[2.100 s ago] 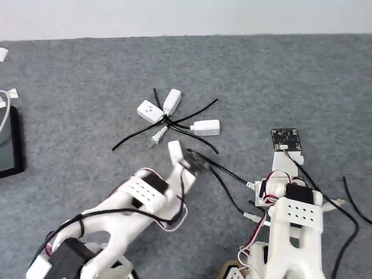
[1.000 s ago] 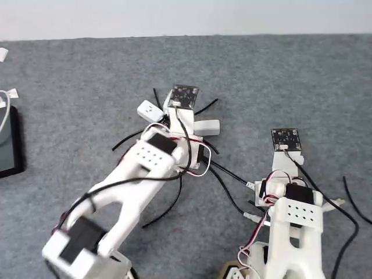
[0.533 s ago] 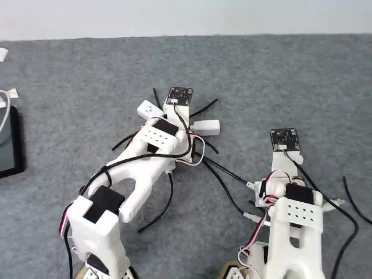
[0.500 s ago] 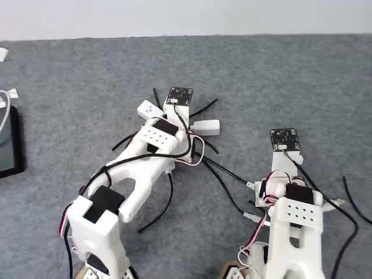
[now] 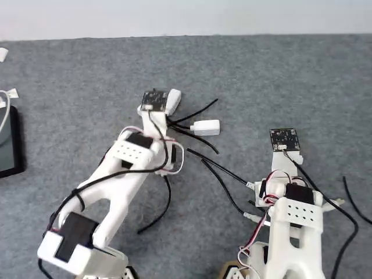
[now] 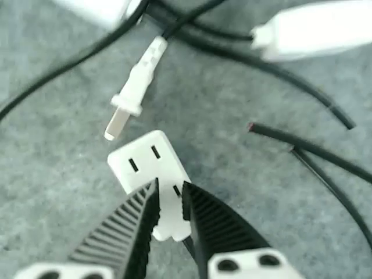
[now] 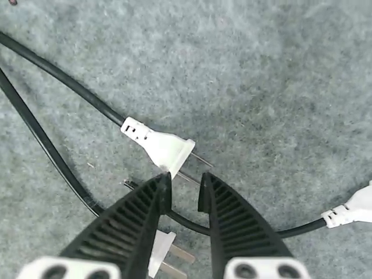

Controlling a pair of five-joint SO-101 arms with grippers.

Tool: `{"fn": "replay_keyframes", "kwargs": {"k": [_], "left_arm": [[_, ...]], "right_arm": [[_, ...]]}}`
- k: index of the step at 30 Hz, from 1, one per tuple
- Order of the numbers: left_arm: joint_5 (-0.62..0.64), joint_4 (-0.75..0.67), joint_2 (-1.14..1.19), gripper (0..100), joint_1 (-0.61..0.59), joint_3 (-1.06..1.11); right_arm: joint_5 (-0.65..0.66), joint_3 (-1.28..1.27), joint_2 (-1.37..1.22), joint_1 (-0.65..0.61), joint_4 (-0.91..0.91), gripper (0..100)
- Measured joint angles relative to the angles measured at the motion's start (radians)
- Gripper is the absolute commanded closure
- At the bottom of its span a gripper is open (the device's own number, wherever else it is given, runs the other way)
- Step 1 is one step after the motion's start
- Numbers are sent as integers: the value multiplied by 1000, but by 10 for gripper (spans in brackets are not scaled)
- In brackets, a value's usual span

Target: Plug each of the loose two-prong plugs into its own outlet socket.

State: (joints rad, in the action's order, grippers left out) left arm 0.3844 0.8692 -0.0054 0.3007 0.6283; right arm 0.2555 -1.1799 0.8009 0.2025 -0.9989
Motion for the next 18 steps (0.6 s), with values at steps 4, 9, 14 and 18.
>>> {"fn": "replay_keyframes", "kwargs": {"k": [4,9,14,18], "left_arm": [[-2,-58,-20,984,0,63],[2,-57,14,984,-26,32],[0,15,69,984,-32,-40],[0,72,97,984,-35,-80]], "right_arm": [[0,0,0,0,0,894],[0,0,0,0,0,894],[0,0,0,0,0,894],[0,0,0,0,0,895]]}}
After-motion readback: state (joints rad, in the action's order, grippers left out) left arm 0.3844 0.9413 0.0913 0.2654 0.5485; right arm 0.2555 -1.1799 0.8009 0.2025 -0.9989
